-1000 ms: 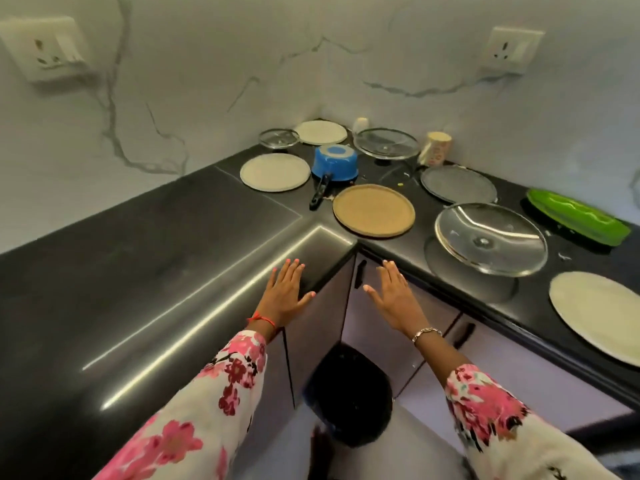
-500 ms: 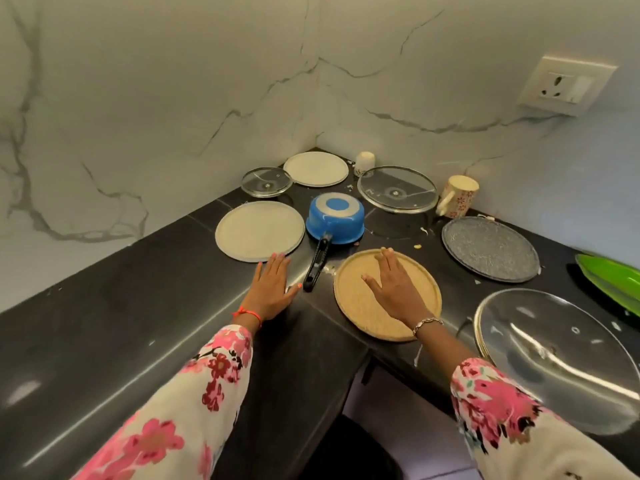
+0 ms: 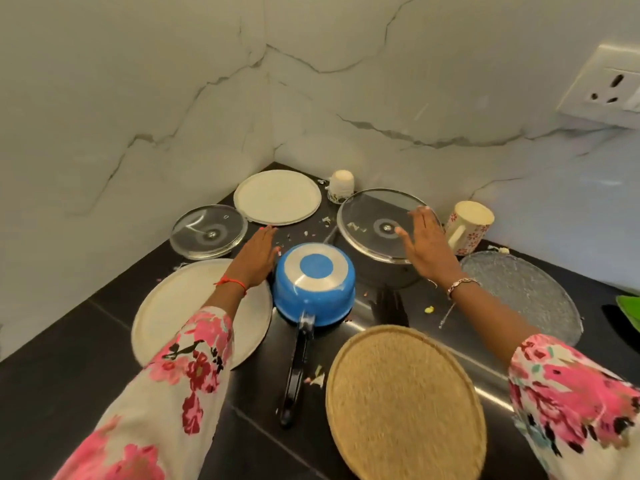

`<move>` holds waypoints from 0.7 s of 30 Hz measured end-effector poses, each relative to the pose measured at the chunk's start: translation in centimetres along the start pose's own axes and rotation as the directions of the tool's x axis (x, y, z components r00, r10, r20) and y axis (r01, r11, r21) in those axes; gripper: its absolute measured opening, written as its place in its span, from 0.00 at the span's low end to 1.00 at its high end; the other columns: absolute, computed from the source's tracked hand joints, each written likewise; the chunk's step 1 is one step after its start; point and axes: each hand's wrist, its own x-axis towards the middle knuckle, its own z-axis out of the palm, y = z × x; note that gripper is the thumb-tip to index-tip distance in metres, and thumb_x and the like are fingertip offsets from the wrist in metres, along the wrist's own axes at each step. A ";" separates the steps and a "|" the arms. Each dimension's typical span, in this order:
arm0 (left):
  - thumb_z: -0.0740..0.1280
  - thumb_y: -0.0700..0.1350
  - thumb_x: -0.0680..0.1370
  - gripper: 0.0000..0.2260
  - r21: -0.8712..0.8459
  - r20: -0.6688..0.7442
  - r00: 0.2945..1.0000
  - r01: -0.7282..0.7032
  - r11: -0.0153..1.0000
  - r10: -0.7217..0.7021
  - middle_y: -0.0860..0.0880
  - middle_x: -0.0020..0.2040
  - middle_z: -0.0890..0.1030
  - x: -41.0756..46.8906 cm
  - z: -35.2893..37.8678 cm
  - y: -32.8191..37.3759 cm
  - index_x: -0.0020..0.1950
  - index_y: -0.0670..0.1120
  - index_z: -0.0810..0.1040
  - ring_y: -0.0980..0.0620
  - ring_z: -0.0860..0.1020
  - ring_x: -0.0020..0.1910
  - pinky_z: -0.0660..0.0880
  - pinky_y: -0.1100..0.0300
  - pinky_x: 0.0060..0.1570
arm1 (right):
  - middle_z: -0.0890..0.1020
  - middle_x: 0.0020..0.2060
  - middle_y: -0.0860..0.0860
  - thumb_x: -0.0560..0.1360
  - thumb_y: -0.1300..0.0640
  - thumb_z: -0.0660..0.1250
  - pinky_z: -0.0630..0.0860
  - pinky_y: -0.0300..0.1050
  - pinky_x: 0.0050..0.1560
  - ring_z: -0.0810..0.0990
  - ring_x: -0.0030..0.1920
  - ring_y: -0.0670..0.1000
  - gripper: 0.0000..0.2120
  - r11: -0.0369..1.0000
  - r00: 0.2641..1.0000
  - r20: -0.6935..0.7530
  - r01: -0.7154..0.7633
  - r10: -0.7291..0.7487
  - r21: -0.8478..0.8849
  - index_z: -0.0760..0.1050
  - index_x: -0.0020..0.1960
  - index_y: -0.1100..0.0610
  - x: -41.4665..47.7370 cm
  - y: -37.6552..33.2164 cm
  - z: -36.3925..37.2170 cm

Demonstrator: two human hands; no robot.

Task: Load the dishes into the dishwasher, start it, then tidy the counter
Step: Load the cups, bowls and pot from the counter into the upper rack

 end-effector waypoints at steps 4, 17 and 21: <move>0.63 0.42 0.79 0.26 0.008 0.057 0.998 0.013 1.000 -0.014 0.39 0.74 0.61 3.6 1.1 -1.5 0.74 0.36 0.58 0.44 0.60 0.73 0.55 0.54 0.72 | 0.62 0.71 0.63 0.81 0.53 0.53 0.54 0.53 0.73 0.58 0.73 0.61 0.22 0.996 0.995 -0.066 -0.083 0.082 -0.014 0.61 0.70 0.65 3.2 3.6 -1.2; 0.45 0.73 0.62 0.49 0.148 0.209 0.978 -0.014 0.989 -0.017 0.48 0.78 0.47 5.6 4.0 -3.3 0.77 0.46 0.50 0.49 0.47 0.77 0.46 0.46 0.73 | 0.54 0.73 0.59 0.75 0.42 0.61 0.62 0.71 0.60 0.52 0.71 0.69 0.30 0.809 0.836 0.106 -0.478 0.538 -0.341 0.61 0.72 0.53 10.0 9.6 -2.0; 0.42 0.80 0.59 0.55 0.130 0.191 0.982 -0.040 0.991 0.014 0.49 0.77 0.48 5.6 4.3 -3.6 0.77 0.47 0.51 0.49 0.48 0.76 0.46 0.46 0.73 | 0.62 0.68 0.59 0.75 0.43 0.63 0.69 0.63 0.55 0.59 0.67 0.68 0.27 0.803 0.843 0.105 -0.454 0.527 -0.387 0.64 0.69 0.54 10.4 10.1 -2.3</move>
